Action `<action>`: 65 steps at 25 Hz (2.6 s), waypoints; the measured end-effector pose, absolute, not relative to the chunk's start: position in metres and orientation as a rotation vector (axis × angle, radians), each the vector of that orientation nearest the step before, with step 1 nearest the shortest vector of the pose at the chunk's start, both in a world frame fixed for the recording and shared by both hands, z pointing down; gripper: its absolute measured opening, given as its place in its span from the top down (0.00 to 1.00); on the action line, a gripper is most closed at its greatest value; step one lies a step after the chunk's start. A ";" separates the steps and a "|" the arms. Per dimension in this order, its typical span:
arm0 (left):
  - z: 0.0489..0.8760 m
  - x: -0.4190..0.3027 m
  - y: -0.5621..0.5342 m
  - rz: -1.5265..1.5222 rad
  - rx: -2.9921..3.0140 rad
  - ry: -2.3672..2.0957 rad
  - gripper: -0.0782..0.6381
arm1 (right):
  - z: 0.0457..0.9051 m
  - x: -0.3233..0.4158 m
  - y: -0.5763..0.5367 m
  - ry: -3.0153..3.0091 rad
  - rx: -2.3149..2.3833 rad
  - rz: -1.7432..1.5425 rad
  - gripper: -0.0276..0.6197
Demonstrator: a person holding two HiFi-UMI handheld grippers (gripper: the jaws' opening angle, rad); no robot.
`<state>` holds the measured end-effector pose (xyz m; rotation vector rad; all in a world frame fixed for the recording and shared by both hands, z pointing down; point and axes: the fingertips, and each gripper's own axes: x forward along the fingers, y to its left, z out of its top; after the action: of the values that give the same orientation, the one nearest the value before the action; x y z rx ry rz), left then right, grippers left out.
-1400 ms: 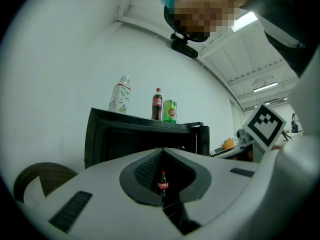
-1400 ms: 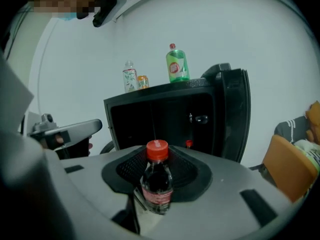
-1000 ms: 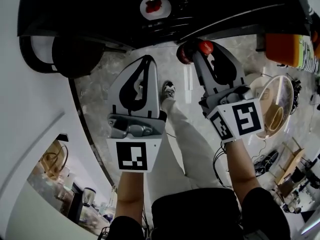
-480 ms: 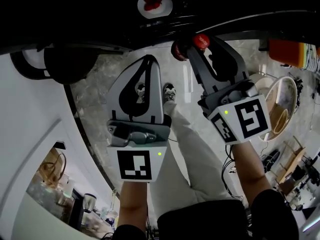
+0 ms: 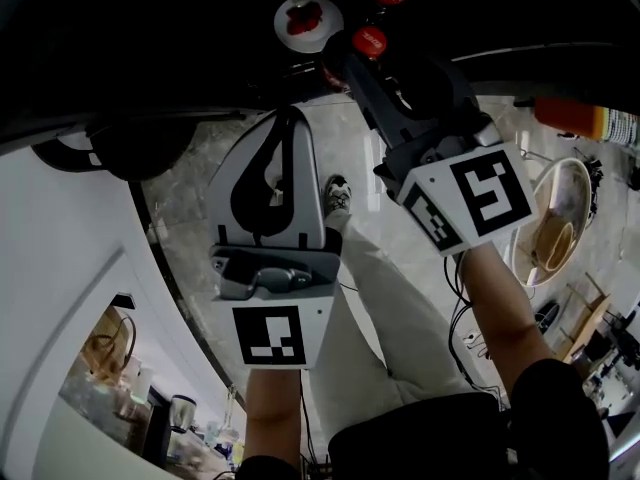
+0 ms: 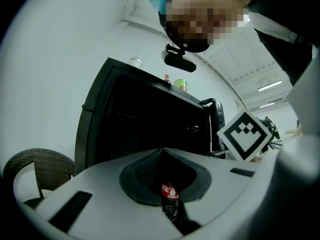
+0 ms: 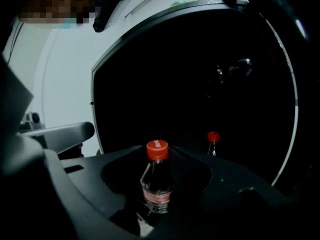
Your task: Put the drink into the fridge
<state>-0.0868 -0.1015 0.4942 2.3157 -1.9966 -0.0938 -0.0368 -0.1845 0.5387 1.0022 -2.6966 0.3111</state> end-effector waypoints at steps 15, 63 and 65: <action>0.496 -0.090 -0.108 -0.054 2.298 -2.013 0.88 | 0.539 -0.090 -0.268 -2.754 0.975 0.259 0.74; 0.519 -0.071 -0.086 -0.051 2.287 -1.919 0.88 | 0.580 -0.062 -0.219 -2.698 1.015 0.292 0.80; 0.519 -0.067 -0.083 -0.069 2.281 -1.905 0.88 | 0.577 -0.056 -0.207 -2.708 1.022 0.282 0.83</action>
<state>-0.0671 -0.0829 0.5187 2.2810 -1.9052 -0.0689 -0.0560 -0.2067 0.5768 1.0219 -2.7079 0.2821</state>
